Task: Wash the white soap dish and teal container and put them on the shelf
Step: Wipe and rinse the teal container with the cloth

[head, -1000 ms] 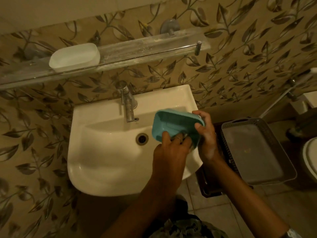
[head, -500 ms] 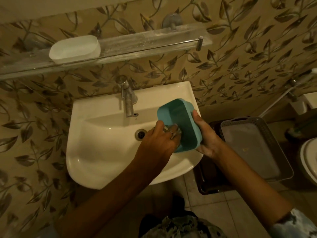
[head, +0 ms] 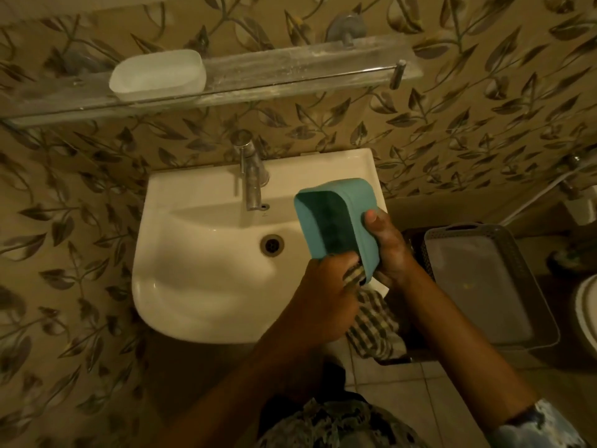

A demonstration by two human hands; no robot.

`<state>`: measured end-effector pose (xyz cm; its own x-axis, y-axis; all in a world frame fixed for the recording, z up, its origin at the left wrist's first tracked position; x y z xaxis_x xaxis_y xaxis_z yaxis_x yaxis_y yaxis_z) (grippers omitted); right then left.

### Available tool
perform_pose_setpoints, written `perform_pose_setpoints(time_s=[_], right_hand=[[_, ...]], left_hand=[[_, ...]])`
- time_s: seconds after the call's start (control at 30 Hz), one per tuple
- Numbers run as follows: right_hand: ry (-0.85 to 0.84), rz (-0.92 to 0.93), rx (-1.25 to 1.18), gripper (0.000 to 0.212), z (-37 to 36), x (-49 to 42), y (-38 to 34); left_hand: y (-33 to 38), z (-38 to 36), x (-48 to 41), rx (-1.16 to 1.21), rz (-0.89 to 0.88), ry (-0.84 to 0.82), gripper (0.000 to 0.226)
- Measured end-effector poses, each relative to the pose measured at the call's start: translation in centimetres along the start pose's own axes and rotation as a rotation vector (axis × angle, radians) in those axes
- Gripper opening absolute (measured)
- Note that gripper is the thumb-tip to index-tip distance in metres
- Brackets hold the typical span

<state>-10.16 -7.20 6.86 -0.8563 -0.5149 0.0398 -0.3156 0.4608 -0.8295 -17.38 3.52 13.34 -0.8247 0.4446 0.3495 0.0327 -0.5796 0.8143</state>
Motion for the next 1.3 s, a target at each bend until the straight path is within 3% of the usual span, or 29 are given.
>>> perform_pose_setpoints(time_s=[0.1, 0.13, 0.2, 0.3, 0.43, 0.57, 0.6, 0.67, 0.77, 0.8, 0.87, 1.1, 1.2, 1.3], right_hand=[[-0.078, -0.035, 0.077, 0.077, -1.1, 0.3, 0.0], [-0.091, -0.053, 0.095, 0.076, -1.4, 0.4, 0.3], [-0.093, -0.059, 0.102, 0.073, -2.0, 0.5, 0.7], [-0.075, -0.029, 0.073, 0.073, -2.3, 0.3, 0.8], [-0.026, -0.013, 0.05, 0.077, -2.0, 0.0, 1.2], [0.0, 0.032, 0.063, 0.082, -1.8, -0.2, 0.8], [0.005, 0.048, 0.093, 0.082, -1.9, -0.3, 0.4], [0.006, 0.056, 0.145, 0.08, -2.1, -0.7, -0.2], [-0.031, 0.052, 0.207, 0.073, -2.6, -1.0, -0.8], [-0.044, 0.05, 0.229, 0.07, -2.9, -1.1, -0.9], [-0.059, 0.054, 0.242, 0.067, -3.4, -1.2, -1.0], [0.028, 0.128, 0.189, 0.073, -3.1, -1.5, -1.0], [0.117, 0.241, 0.279, 0.074, -2.6, -1.5, -1.2], [0.182, 0.297, 0.339, 0.091, -3.0, -1.5, -0.9]], left_hand=[[-1.7, 0.4, 1.0, -0.816, 0.077, -0.012, 0.036], [-2.1, 0.3, 1.0, -0.988, 0.124, -0.054, 0.037], [-2.1, -0.1, 1.0, -1.08, 0.202, -0.083, 0.037], [-1.6, -0.1, 1.1, -0.914, 0.214, -0.004, 0.037], [-0.6, -0.3, 1.7, -0.411, 0.152, 0.119, 0.025], [-0.8, 0.7, 0.6, 0.205, 0.072, -0.082, 0.033], [-1.0, 1.1, 0.5, 0.223, 0.006, -0.093, 0.033], [-2.0, 1.5, 0.7, -0.099, -0.093, -0.009, 0.032], [-3.1, 1.8, 0.9, -0.919, -0.062, 0.081, 0.025], [-3.1, 2.1, 0.9, -1.063, -0.015, 0.088, 0.024], [-2.6, 2.4, 1.1, -1.132, 0.062, 0.118, 0.024], [-0.3, 2.2, 1.6, -0.247, -0.049, 0.123, 0.028], [0.4, 3.7, 1.6, 0.2, 0.006, -0.042, 0.033], [-0.1, 4.8, 1.3, 0.249, 0.036, -0.094, 0.034]])
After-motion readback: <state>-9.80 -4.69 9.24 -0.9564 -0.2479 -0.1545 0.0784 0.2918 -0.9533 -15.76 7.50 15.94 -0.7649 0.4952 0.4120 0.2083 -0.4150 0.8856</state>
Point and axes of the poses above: each hand's wrist, its own x-axis away from the middle knuckle, its own z-axis out of the back of the hand, y = z × x, the point moved 2 cm from there along -x, towards the middle knuckle, and after that the axes turned 13 degrees about -y, right-handed, at the moved point
